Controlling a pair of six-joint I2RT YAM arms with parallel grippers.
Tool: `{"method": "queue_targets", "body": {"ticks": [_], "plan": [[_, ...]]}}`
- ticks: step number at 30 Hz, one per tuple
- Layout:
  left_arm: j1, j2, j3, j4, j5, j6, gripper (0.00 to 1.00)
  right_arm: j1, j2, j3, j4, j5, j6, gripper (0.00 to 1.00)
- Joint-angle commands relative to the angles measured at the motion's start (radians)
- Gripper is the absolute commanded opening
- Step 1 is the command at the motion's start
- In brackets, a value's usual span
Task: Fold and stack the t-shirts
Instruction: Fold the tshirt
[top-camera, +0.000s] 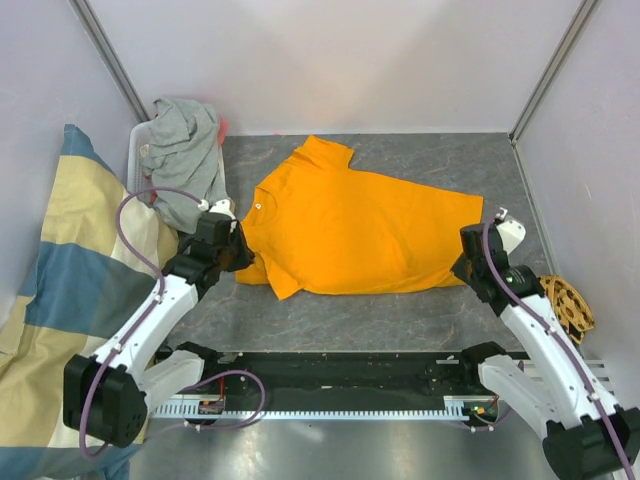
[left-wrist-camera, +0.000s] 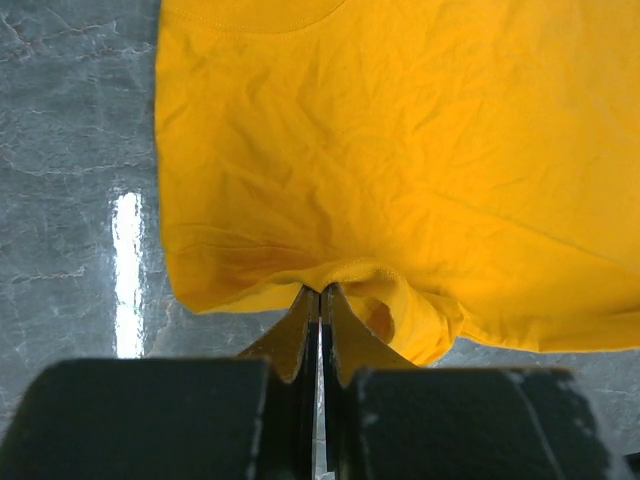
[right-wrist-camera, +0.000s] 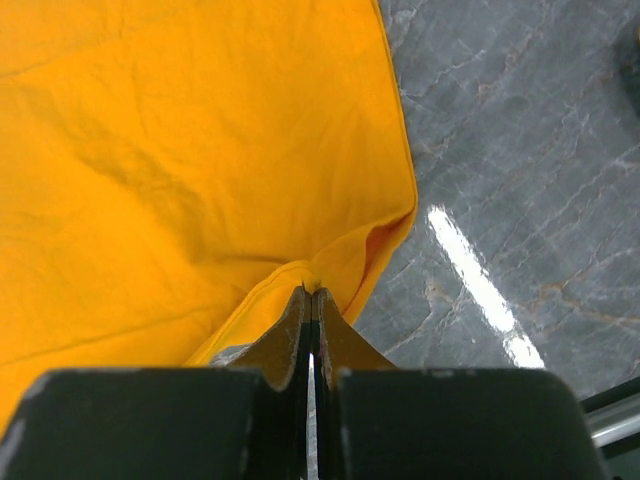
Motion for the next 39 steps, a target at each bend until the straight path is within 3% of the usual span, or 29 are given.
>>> {"method": "queue_targets", "body": {"ticks": [1,12,30,39], "plan": [[0.000,0.085,0.091,0.088,-0.007,-0.008,0.02,-0.002,-0.099,-0.033,-0.051,0.029,0.127,0.00],[0.002,0.397,0.295,0.161,-0.035,0.017,0.02,0.000,-0.196,-0.050,-0.183,0.184,0.243,0.00],[0.008,0.625,0.494,0.174,-0.049,0.054,0.02,0.000,-0.147,-0.034,-0.266,0.307,0.363,0.00],[0.008,0.722,0.606,0.164,-0.024,0.075,0.02,-0.002,-0.034,-0.064,-0.164,0.284,0.359,0.00]]}}
